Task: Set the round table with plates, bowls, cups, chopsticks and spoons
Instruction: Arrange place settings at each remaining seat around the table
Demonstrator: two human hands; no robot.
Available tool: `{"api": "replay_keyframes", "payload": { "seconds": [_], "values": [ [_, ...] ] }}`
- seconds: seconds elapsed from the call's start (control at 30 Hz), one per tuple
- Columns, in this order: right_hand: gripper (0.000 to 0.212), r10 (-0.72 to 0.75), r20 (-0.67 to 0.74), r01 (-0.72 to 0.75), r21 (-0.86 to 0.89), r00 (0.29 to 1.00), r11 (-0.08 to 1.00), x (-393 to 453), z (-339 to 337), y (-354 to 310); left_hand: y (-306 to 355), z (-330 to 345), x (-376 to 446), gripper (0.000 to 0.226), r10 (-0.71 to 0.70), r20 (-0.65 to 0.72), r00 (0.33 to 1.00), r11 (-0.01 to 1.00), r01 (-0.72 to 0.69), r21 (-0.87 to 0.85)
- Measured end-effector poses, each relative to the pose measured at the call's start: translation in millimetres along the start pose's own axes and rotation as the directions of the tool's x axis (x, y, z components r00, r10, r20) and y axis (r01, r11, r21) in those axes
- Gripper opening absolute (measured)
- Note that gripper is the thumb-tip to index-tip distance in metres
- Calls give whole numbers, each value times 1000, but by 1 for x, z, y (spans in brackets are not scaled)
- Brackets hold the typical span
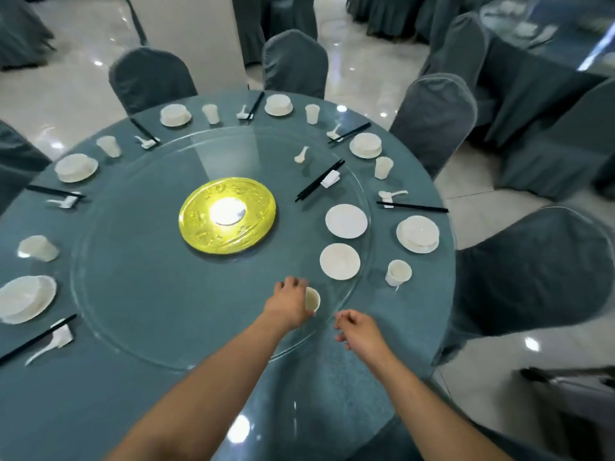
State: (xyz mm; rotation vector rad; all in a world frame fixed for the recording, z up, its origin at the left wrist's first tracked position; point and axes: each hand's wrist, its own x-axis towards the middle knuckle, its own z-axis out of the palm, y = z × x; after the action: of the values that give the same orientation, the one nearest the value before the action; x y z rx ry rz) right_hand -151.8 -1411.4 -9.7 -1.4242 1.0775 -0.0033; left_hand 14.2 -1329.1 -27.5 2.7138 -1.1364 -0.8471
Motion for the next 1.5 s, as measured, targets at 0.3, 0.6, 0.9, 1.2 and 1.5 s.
{"api": "replay_keyframes", "payload": {
  "seconds": [0.3,0.6,0.9,1.2,1.5],
  "values": [
    [14,38,-66,-42,-56,997,998,37,0,-1,-3,18,49,70,61,121,991,993,-72,92],
    [12,57,-40,-60,-91,998,994,62,15,4,-18,11,58,76,127,75,989,983,-136,124],
    [11,51,-6,-51,-100,999,994,61,26,9,-35,2,49,84,63,53,997,998,-62,-20],
    [24,-74,-72,63,-146,995,987,61,15,1,-21,-35,2,77,87,-102,991,993,-94,-65],
    [23,-61,-83,44,-199,995,979,45,-1,36,6,29,-49,71,86,-29,996,995,-87,-43]
  ]
}}
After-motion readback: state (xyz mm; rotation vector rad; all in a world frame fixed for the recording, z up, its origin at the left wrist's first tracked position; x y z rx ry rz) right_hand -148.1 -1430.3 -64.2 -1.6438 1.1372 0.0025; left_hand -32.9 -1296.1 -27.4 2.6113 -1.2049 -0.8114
